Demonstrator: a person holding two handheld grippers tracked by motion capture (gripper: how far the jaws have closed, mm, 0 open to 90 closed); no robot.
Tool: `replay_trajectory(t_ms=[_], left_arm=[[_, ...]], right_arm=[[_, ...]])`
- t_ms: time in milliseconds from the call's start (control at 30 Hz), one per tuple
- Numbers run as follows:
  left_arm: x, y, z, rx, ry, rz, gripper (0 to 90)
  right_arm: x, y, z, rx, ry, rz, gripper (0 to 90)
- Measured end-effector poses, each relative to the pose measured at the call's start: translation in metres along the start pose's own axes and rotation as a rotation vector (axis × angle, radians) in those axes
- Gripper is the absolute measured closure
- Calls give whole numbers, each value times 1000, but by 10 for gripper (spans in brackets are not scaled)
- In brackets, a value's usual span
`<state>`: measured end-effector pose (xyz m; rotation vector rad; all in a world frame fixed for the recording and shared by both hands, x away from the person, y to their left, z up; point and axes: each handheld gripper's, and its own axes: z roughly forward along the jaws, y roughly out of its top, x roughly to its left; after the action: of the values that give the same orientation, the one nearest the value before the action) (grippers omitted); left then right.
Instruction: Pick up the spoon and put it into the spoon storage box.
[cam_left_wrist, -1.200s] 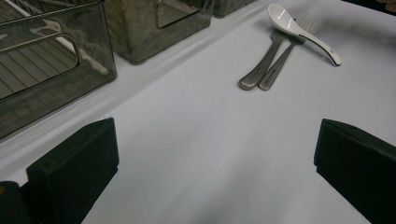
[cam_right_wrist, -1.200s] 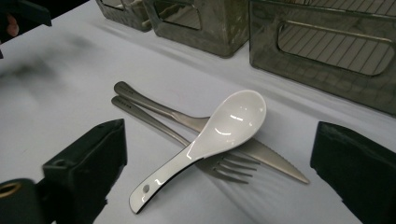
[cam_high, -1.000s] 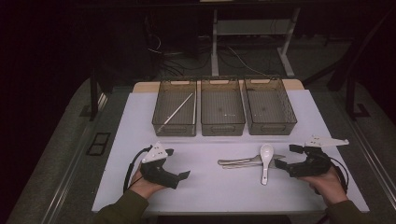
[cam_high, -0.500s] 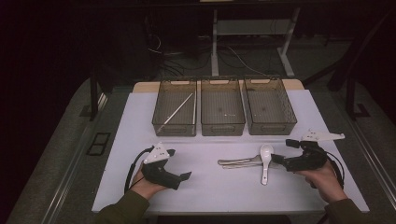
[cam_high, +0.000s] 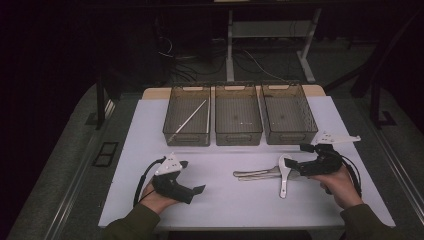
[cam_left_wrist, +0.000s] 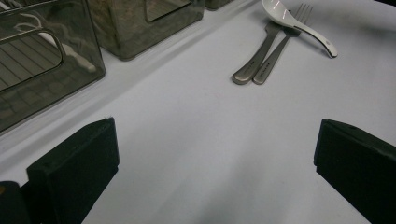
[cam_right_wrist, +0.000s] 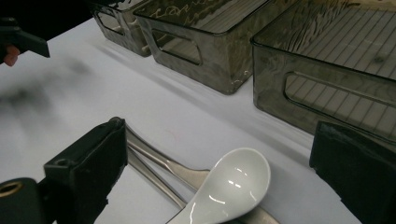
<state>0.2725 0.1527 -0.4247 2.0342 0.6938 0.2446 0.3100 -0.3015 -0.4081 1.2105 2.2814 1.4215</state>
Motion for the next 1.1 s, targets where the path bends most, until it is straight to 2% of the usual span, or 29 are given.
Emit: replay_trajectory(t_ms=[200,500,567,600,767,1100], left_arm=[[-1,0,0,6,-5,7,0],[-1,0,1,-8,-8,1,0],[-1,0,1,-9,-10,0,0],[-1,0,1,-11,-11,0,0],[-1,-1,1,-9,-10,0,0],[-1,-1,1,-11,-8,-3,0]], right_arm=[[-5,7,9,-4,-1,11,48],[-14,15,22,11,-12,26,75],[-16,15,24,17,-5,25,155],[-17,15,25,20,-1,28,154],[-21,13,29,45,9,41,228],[-28,5,34,135,27,71,294]])
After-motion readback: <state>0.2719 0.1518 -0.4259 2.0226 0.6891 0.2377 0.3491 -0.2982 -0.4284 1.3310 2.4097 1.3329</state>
